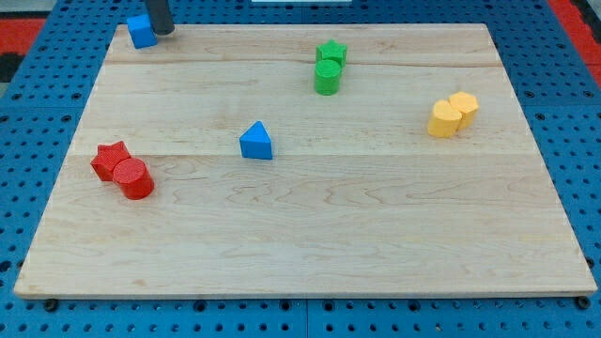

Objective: Move your arm towards the green circle

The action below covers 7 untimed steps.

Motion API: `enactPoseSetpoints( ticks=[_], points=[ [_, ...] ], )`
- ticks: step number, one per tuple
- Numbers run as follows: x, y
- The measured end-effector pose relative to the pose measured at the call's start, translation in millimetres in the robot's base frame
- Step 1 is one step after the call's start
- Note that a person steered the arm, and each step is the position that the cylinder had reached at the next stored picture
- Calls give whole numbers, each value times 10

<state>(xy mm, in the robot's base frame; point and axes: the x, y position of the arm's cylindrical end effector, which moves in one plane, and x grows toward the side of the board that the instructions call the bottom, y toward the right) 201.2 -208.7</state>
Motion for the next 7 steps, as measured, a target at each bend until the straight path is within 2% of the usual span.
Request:
enactPoseSetpoints(
  ticks=[2, 3, 5, 6, 7],
  points=[
    [13, 148],
    [293, 668],
    [1238, 1708],
    [1451, 2241],
    [1423, 2752]
  ],
)
